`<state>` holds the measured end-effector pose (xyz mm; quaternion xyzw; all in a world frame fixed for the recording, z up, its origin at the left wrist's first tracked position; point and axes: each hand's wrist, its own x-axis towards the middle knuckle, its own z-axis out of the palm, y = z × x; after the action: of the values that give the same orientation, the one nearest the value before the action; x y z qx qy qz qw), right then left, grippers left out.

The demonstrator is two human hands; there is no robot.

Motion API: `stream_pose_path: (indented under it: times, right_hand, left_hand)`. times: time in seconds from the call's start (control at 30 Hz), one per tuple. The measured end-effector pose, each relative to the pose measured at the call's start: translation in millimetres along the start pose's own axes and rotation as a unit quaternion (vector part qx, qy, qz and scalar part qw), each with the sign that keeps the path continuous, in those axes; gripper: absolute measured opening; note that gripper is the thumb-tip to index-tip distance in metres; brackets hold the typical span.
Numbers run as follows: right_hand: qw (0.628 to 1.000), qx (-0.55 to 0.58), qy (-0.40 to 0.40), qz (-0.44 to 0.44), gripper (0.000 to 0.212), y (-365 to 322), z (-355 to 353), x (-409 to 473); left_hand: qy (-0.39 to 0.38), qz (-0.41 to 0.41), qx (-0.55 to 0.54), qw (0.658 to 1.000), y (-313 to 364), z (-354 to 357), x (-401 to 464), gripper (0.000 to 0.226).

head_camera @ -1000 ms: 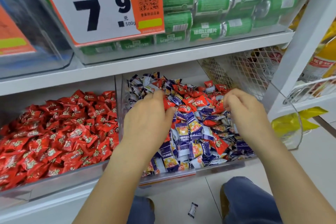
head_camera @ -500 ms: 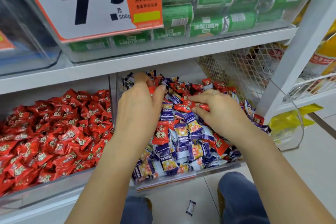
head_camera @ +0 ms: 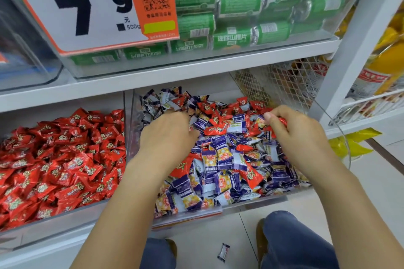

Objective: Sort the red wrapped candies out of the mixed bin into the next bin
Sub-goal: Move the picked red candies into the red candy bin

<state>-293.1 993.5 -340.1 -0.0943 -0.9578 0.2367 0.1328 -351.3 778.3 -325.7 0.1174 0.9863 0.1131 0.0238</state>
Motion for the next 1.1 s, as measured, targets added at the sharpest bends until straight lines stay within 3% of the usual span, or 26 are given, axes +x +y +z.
stream_pose_path:
  times: [0.17,0.27,0.33,0.43,0.53,0.67,0.9,1.0,1.1]
  right_hand:
    - [0.996,0.082,-0.030,-0.029,0.006,-5.3,-4.4,-10.0]
    - [0.990,0.056,-0.119,-0.044,0.025,-5.3,3.6,-15.7]
    - [0.987,0.000,-0.152,-0.051,0.037,-4.5,11.2,-16.0]
    - [0.983,-0.039,-0.172,-0.050,0.041,-5.3,14.8,-13.0]
    - [0.980,-0.040,-0.189,-0.049,0.039,-6.8,15.6,-11.1]
    - [0.990,-0.053,-0.125,-0.037,0.026,-8.6,22.9,-10.5]
    - [0.995,0.081,0.031,-0.041,0.008,0.3,17.4,-13.6]
    - [0.988,0.137,0.062,-0.022,0.011,1.6,11.4,-14.4]
    - [0.990,0.124,0.067,-0.010,0.014,5.6,11.5,-15.8]
  left_hand:
    - [0.091,-0.014,-0.104,0.990,-2.1,-6.3,-2.8,0.018]
    - [0.124,0.011,-0.113,0.986,-5.2,-24.5,-12.6,0.016]
    - [0.085,0.026,-0.092,0.992,-10.7,-37.5,-23.5,0.015]
    - [-0.016,0.015,-0.017,1.000,-15.8,-43.5,-42.6,0.029]
    - [-0.025,0.011,0.090,0.996,-9.5,-33.6,-53.3,0.047]
    - [-0.005,0.029,0.100,0.995,-2.3,-20.3,-52.2,0.039]
    - [0.107,0.020,-0.102,0.989,-7.6,-28.0,-46.8,0.023]
    - [0.108,0.011,-0.157,0.982,0.1,-23.8,-41.2,0.019]
    - [0.107,0.033,-0.159,0.981,8.4,-14.1,-29.4,0.015]
